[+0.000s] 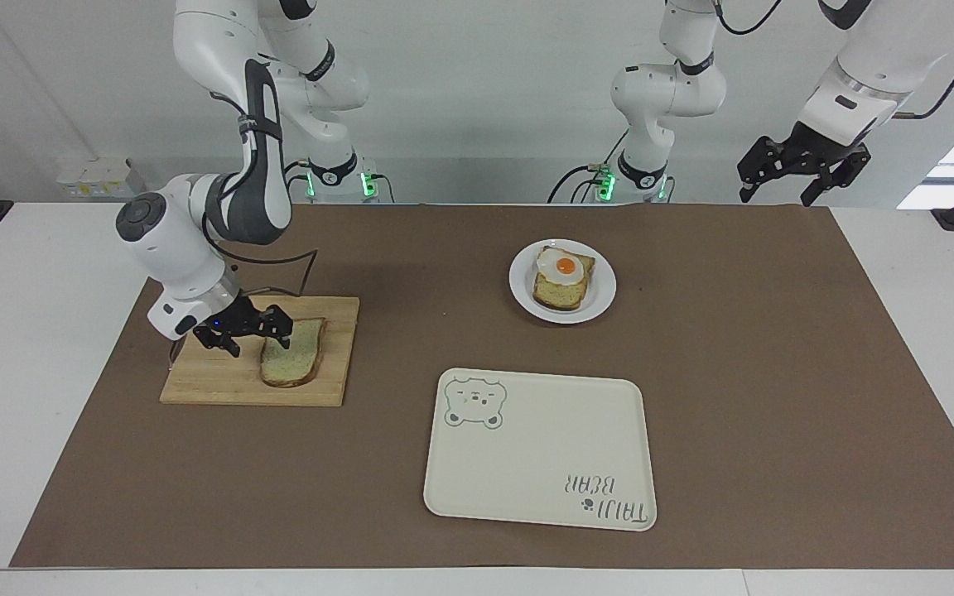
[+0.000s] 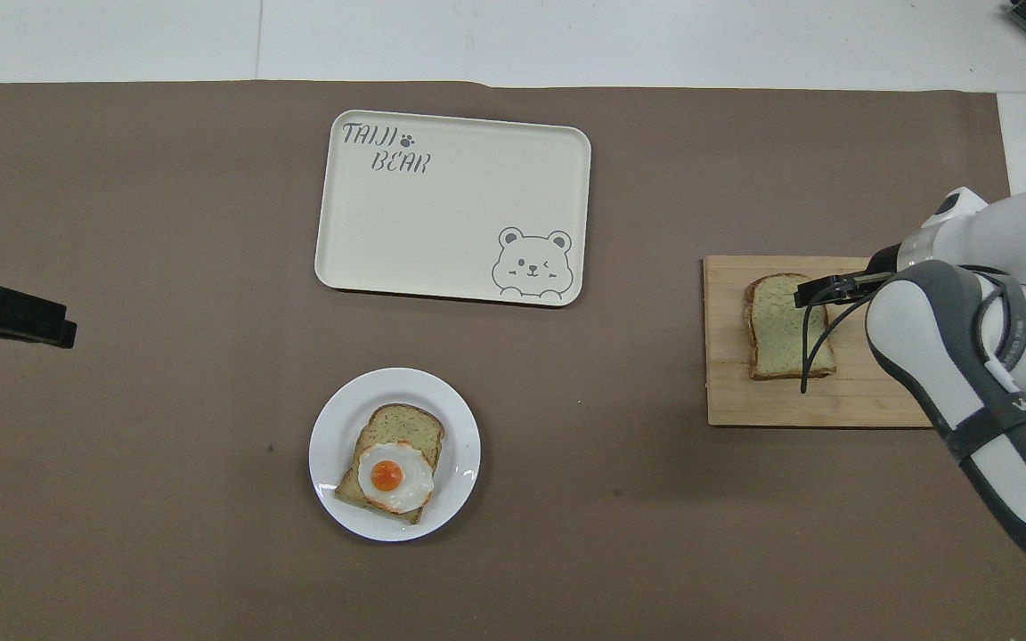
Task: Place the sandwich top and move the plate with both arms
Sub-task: 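Reach the right gripper over the bread slice on the cutting board, then close the right gripper on the bread slice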
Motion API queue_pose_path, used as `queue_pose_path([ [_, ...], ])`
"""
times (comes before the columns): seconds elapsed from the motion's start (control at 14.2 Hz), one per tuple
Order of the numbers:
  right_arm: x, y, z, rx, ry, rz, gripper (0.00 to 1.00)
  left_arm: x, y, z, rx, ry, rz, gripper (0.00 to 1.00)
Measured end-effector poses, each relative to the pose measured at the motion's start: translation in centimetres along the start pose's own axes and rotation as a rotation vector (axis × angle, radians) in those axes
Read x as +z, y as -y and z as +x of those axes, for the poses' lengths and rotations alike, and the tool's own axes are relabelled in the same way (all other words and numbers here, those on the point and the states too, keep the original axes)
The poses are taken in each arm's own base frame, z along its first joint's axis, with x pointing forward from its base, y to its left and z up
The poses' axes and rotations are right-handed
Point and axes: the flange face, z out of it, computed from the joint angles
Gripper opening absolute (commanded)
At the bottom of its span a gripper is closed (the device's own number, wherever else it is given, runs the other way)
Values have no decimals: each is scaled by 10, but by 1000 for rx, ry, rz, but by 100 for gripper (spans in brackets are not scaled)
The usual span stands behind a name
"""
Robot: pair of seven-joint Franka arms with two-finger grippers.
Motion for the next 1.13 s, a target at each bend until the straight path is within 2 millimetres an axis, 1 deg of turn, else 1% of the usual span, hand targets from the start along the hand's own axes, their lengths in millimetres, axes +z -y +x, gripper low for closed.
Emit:
queue_pose_path([
  [0.35,9,-2,-4,-1,7,-1,100,0,0,0,0,0,0,100],
  [0.56,29,-6,-6,-11,-9,-14,100,0,0,0,0,0,0,100],
  [0.63,36,-7,-8,-12,-5,-16,94,0,0,0,0,0,0,100],
  [0.77,41,-8,-9,-12,-1,-16,57,0,0,0,0,0,0,100],
  [0.91,40,-8,-9,-12,-1,-16,27,0,0,0,0,0,0,100],
  [0.98,40,-7,-9,-12,-2,-16,6,0,0,0,0,0,0,100],
  [1.06,39,-6,-9,-12,-5,-12,0,0,0,0,0,0,0,100],
  [1.13,38,-3,-8,-14,-9,-9,0,0,0,0,0,0,0,100],
])
